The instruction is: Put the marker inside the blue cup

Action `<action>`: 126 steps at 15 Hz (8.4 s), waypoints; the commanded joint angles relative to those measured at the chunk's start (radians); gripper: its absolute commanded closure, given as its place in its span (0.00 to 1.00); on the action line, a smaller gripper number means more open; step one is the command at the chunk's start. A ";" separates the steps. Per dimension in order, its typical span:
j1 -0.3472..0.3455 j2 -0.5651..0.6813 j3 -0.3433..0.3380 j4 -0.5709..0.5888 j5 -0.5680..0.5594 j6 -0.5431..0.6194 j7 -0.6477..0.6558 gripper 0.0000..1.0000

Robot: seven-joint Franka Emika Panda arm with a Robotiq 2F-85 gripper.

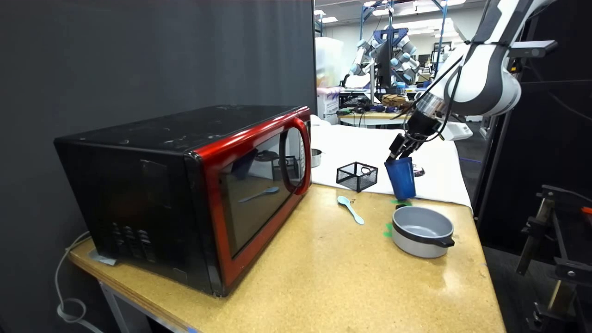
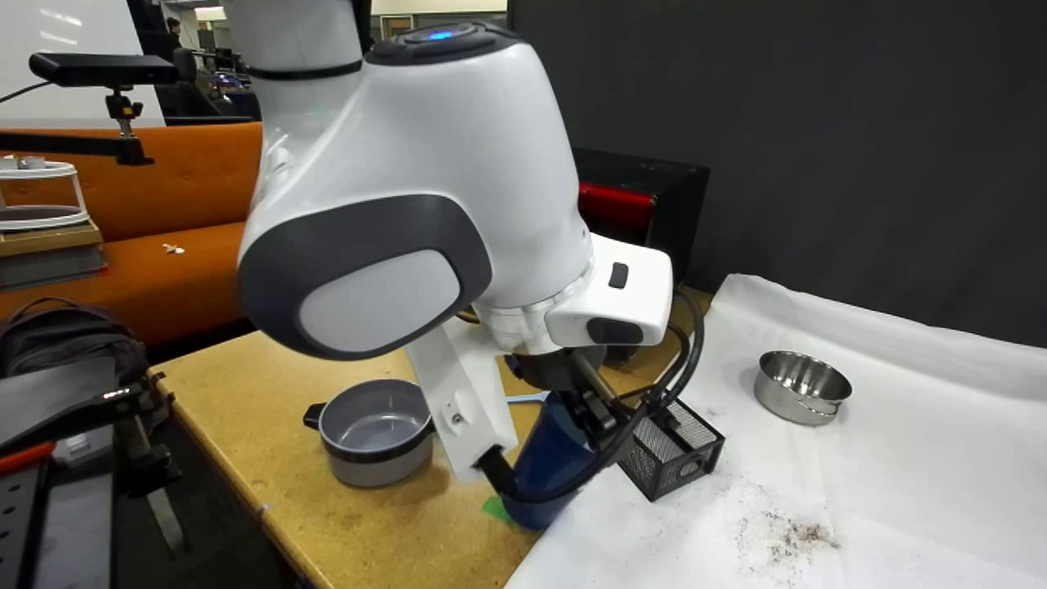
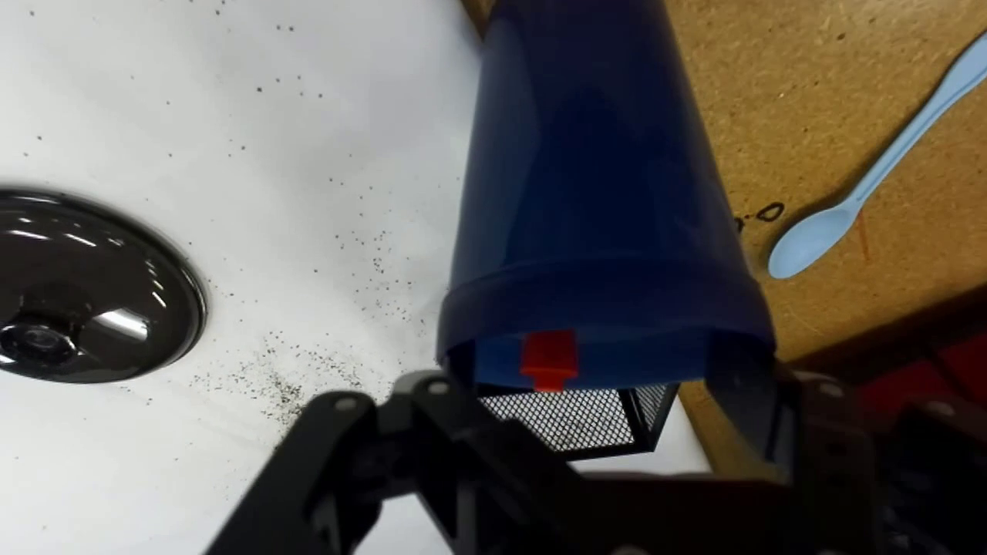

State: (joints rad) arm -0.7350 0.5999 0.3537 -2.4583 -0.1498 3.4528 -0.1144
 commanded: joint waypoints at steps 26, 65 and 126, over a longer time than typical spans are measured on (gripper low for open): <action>0.059 -0.230 -0.084 -0.220 -0.084 0.000 0.190 0.68; 0.498 -0.131 -0.443 0.344 0.271 -0.847 0.095 0.00; 0.286 0.151 -0.313 0.678 0.427 -1.198 -0.895 0.91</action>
State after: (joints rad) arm -0.4806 0.8163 0.0670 -1.6883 0.2692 2.1588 -1.0243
